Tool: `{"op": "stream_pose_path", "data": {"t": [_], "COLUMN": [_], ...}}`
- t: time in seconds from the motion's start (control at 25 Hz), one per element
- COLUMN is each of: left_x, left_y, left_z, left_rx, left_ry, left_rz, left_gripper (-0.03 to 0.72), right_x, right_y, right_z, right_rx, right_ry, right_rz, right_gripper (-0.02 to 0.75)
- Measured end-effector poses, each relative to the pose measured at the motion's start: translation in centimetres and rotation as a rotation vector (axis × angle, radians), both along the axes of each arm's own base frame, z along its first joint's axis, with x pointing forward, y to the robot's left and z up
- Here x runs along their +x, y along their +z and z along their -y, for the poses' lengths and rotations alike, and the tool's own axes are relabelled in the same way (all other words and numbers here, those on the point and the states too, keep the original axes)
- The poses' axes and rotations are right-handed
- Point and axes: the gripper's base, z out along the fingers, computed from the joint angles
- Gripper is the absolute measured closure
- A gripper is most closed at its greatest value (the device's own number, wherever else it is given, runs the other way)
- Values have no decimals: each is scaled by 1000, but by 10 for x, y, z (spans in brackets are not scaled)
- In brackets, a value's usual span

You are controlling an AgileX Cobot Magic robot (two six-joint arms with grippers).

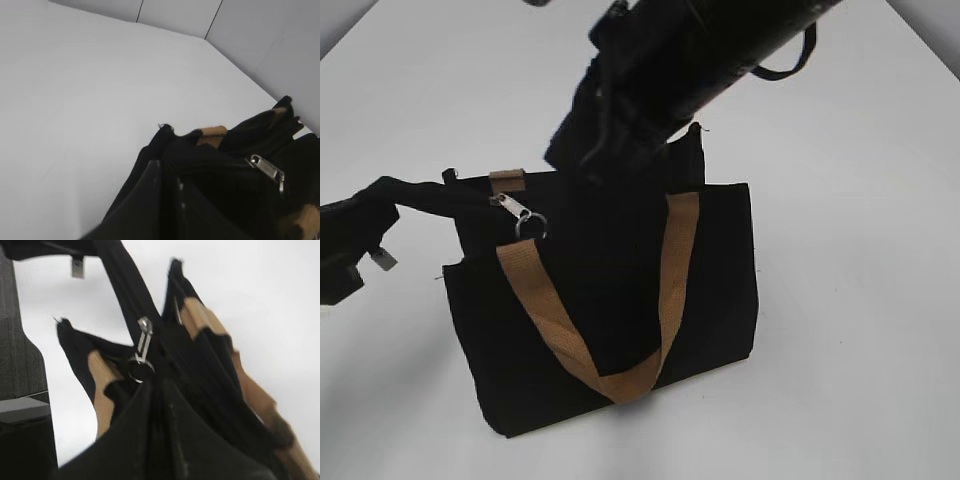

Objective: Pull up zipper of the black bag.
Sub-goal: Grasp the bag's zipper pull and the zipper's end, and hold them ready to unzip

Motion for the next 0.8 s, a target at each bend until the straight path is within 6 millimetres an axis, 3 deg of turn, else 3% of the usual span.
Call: {"op": "stream_pose_path", "data": {"t": [0.24, 0.8], "left_x": [0, -1], "left_y": [6, 16], "left_z": [1, 5], "left_rx": [-14, -30], "left_ry": [-11, -58], "left_rz": [69, 189], "left_gripper": [687, 687], "right_x": [2, 7], "right_y": [-15, -33], "right_z": [-20, -32], "right_rx": [18, 74], "right_ry": [48, 63], "right_rz": [36, -41], "right_gripper": [506, 483]}}
